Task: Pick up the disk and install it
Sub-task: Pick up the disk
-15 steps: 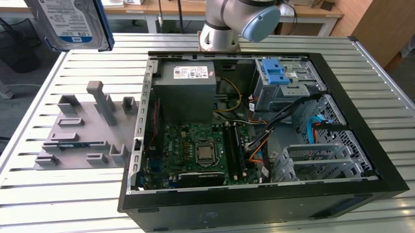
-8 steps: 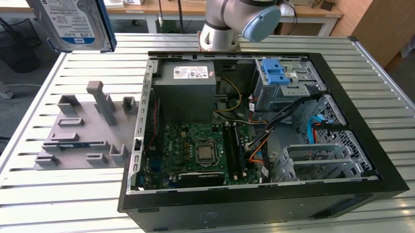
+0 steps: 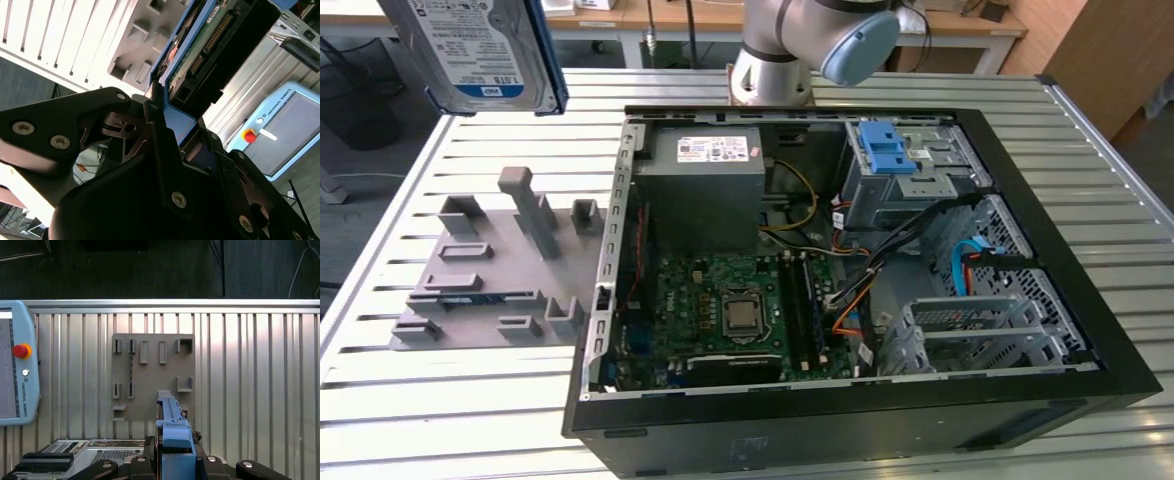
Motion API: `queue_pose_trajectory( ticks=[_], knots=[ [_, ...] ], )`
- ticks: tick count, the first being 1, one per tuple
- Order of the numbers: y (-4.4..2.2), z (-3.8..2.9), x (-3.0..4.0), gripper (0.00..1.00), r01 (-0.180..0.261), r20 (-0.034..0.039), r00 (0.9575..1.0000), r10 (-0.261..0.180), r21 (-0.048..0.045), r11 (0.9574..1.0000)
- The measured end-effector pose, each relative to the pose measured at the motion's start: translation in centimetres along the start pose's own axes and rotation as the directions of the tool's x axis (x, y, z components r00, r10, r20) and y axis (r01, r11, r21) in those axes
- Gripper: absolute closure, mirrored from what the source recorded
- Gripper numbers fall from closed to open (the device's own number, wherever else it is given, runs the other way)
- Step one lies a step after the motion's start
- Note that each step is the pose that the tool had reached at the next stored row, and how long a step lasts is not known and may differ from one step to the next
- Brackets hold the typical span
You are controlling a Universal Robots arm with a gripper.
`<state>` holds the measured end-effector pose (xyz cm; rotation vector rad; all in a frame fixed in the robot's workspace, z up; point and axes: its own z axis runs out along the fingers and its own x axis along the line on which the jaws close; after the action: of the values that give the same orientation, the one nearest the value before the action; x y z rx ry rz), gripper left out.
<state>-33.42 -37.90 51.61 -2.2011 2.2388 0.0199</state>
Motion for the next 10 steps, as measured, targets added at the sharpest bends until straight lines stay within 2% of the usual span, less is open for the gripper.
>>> queue_pose_trajectory(
  ticks=[6,10],
  knots=[
    [-1.22,0.12,0.93,0.64,0.0,0.0,1.0,0.0,0.0,1.0],
    [-2.55,0.19,1.3,0.64,0.0,0.0001,1.0,0.0,0.0,1.0]
  ],
)
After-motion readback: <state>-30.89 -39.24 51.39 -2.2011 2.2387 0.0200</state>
